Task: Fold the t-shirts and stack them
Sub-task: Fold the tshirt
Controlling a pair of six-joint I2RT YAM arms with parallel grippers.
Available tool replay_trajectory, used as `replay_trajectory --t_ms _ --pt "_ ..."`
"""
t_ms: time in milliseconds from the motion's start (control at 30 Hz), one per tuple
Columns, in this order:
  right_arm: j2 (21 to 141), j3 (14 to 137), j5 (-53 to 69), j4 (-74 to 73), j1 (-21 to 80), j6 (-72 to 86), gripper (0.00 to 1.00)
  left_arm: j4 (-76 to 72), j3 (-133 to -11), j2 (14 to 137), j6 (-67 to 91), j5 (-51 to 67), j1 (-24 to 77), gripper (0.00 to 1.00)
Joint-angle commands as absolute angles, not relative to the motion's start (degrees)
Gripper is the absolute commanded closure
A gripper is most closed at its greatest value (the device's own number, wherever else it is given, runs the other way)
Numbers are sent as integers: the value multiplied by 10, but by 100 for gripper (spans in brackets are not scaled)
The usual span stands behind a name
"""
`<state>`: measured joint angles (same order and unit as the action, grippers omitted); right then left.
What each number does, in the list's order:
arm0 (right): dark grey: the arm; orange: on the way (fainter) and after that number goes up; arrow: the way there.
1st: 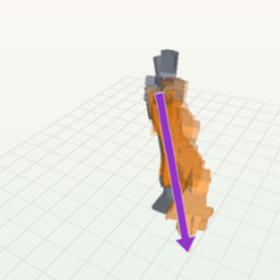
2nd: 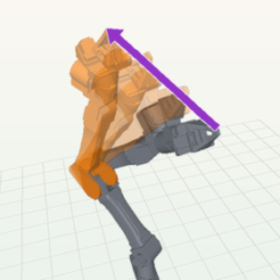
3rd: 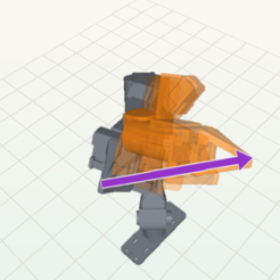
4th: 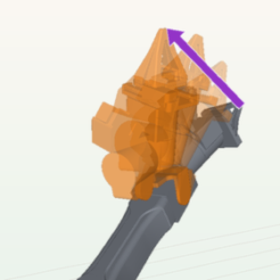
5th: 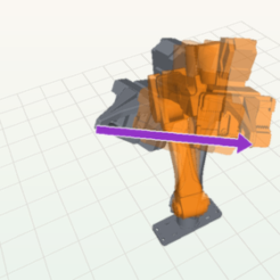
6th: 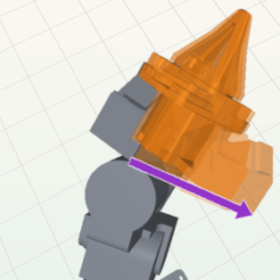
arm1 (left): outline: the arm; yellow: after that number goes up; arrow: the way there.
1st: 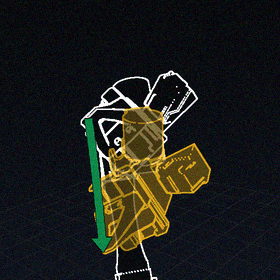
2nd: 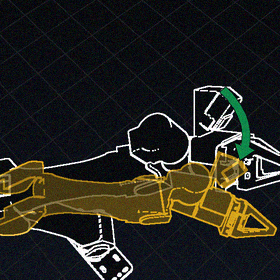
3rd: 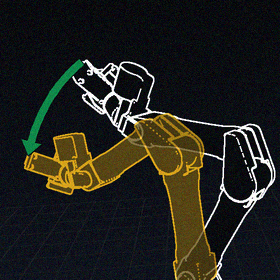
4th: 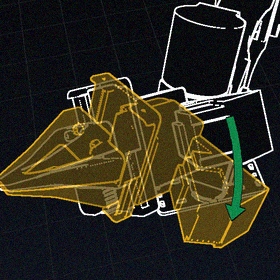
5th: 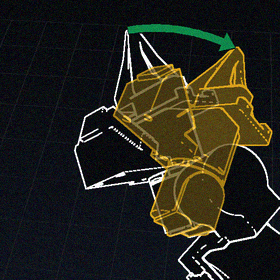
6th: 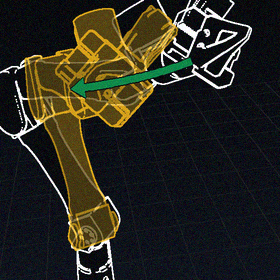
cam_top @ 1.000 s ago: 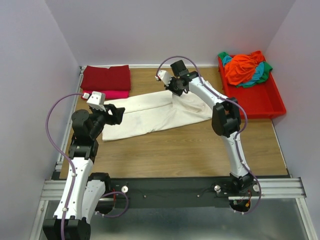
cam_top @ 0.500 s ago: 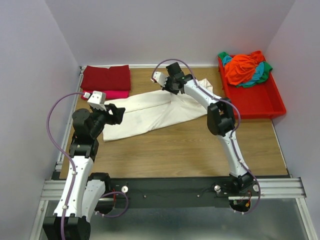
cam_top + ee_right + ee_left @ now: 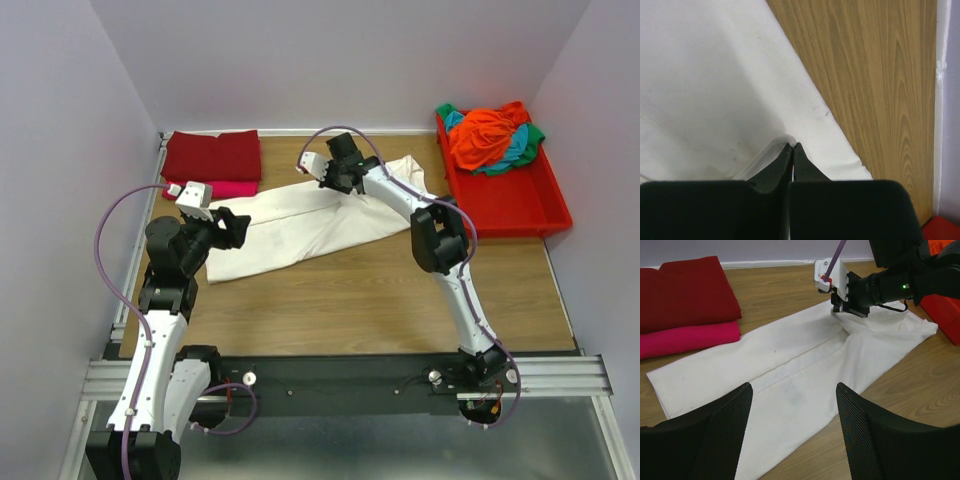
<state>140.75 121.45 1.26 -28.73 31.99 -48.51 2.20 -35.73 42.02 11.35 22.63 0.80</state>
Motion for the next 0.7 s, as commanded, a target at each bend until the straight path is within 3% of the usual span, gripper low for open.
replay_trajectory --t_ms 0,667 --pt "1369 1199 11 -256 334 -500 93 11 -356 418 106 235 5 25" --pt "1361 1184 33 -242 367 -522 92 11 -355 421 105 237 5 24"
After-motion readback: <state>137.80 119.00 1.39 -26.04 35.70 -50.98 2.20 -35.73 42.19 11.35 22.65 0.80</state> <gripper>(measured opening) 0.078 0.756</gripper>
